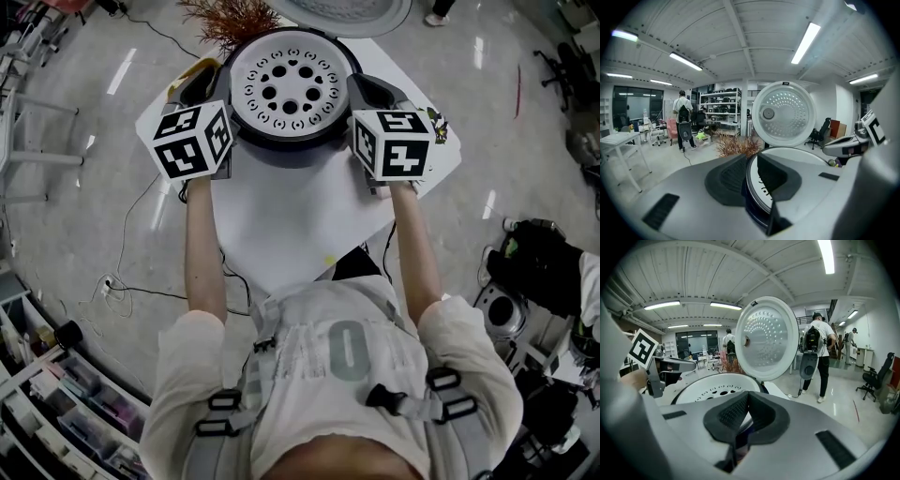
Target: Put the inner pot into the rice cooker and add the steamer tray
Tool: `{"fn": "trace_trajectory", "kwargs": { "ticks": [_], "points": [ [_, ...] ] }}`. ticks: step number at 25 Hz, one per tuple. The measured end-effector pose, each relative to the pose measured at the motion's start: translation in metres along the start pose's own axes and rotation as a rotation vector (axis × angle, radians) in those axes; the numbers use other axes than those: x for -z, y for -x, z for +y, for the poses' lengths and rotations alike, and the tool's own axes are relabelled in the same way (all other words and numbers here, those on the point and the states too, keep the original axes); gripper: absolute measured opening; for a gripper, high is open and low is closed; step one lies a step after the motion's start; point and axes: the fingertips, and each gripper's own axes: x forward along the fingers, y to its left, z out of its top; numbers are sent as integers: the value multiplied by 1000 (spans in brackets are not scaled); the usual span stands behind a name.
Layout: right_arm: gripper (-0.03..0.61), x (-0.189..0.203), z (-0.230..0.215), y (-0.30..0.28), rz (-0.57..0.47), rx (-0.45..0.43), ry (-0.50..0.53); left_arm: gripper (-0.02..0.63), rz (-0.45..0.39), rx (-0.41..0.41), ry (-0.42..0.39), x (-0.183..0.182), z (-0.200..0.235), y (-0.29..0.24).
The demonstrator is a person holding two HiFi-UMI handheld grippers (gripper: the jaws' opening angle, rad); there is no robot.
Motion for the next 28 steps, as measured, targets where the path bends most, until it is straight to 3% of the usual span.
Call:
{"fn": "trace_trajectory", "kwargs": {
  "ticks": [6, 9, 14, 20, 24, 28],
  "points": [
    [18, -48, 23, 28, -152, -55, 70, 63, -140, -61, -29, -42, -1, 52],
    [71, -70, 45, 41, -223, -115, 120, 63, -225, -97, -40, -62, -1, 84],
    [83, -104, 105, 61, -349, -242, 194, 61, -377, -190, -38, -86, 13, 151],
    [66, -119, 170, 86, -496, -377, 248, 40, -504, -292, -72, -78, 9, 215],
    [9, -112, 204, 95, -535, -427, 263, 23, -505, -375, -60, -60, 12, 243],
    [9, -89, 222, 95, -508, -485, 248, 20, -515, -449, -30, -40, 10, 259]
  ]
}}
